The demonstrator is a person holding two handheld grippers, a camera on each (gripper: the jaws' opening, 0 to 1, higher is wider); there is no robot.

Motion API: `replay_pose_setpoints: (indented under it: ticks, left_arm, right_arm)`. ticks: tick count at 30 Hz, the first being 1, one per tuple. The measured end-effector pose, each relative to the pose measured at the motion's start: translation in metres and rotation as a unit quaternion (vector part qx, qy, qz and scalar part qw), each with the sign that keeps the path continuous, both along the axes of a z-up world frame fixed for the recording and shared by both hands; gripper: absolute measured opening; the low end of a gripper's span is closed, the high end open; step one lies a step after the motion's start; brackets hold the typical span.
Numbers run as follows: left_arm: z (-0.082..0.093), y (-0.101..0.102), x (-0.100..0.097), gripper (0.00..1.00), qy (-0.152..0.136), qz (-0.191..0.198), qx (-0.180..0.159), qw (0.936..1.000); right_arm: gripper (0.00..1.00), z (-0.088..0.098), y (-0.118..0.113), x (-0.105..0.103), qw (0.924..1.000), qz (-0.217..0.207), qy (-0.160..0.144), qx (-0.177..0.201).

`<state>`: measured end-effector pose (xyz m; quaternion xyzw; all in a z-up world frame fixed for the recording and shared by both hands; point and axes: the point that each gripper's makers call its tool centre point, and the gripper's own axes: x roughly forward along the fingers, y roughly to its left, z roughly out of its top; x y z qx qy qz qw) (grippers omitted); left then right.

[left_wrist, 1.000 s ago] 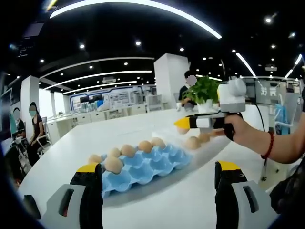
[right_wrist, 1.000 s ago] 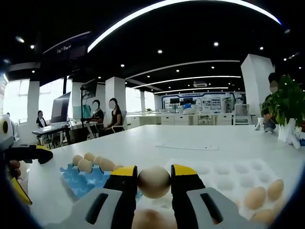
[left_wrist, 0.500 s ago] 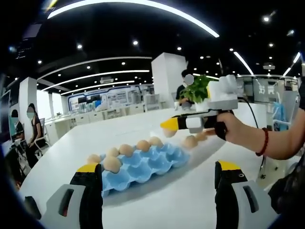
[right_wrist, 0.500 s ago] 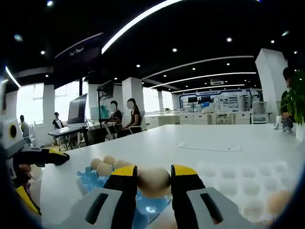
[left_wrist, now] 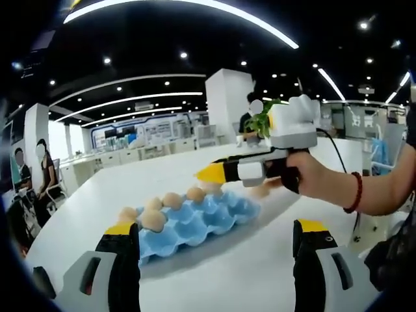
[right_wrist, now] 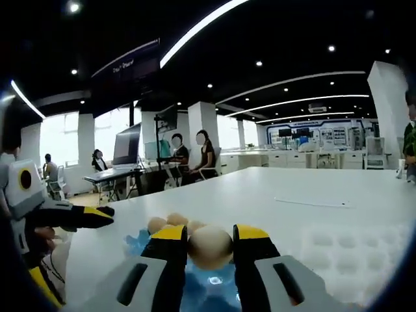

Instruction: Place the egg into an empty slot of the egg tray after lifting it from the table, then release the egg inside the slot.

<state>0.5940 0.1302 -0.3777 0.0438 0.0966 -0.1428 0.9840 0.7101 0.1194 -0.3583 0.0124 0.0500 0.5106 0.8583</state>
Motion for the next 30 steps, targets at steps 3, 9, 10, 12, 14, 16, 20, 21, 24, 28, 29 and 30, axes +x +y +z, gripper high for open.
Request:
replay_pose_setpoints:
  ticks: [3,9,10,12,14,16,20,21,24,28,29,30]
  left_arm:
    - [0.0,0.002,0.0,1.0,0.0,0.001,0.001,1.0]
    - [-0.001,0.006,0.001,1.0,0.006,0.002,0.003,1.0]
    - [-0.002,0.006,0.001,1.0,0.008,0.002,0.003,1.0]
    - [-0.003,0.007,0.001,1.0,0.011,0.004,0.003,0.9999]
    - [-0.003,0.005,0.0,1.0,0.013,0.005,0.003,0.9999]
    - [-0.003,0.001,-0.002,1.0,0.013,0.006,0.004,0.9999]
    - [-0.003,-0.001,-0.003,1.0,0.015,0.007,0.003,0.9999]
    - [-0.003,-0.001,-0.003,1.0,0.015,0.008,0.003,0.9999]
    - [-0.002,0.0,-0.003,1.0,0.014,0.009,-0.001,0.9999]
    - [-0.003,0.003,-0.004,1.0,0.016,0.011,0.002,0.9998]
    - [-0.003,0.004,-0.004,1.0,0.016,0.011,0.001,0.9998]
    - [-0.003,0.005,-0.004,1.0,0.015,0.012,0.0,0.9998]
  right_arm:
    - [0.28,-0.002,0.009,-0.005,0.9999,0.013,0.003,-0.002]
    - [0.28,-0.005,0.028,-0.012,0.9994,0.034,0.006,-0.004]
    - [0.28,-0.005,0.029,-0.012,0.9994,0.034,0.004,-0.006]
    - [0.28,-0.007,0.035,-0.013,0.9992,0.038,0.005,-0.008]
    - [0.28,-0.01,0.038,-0.014,0.9991,0.04,0.005,-0.012]
    - [0.28,-0.012,0.041,-0.014,0.999,0.042,0.006,-0.015]
    - [0.28,-0.015,0.044,-0.014,0.9989,0.043,0.009,-0.016]
    - [0.28,-0.016,0.045,-0.013,0.9989,0.041,0.009,-0.018]
    - [0.28,-0.021,0.048,-0.01,0.9988,0.041,0.01,-0.024]
    - [0.28,-0.028,0.052,-0.007,0.9989,0.031,0.011,-0.033]
    - [0.28,-0.03,0.053,-0.006,0.9989,0.026,0.004,-0.039]
    - [0.28,-0.032,0.053,-0.005,0.9986,0.018,-0.006,-0.05]
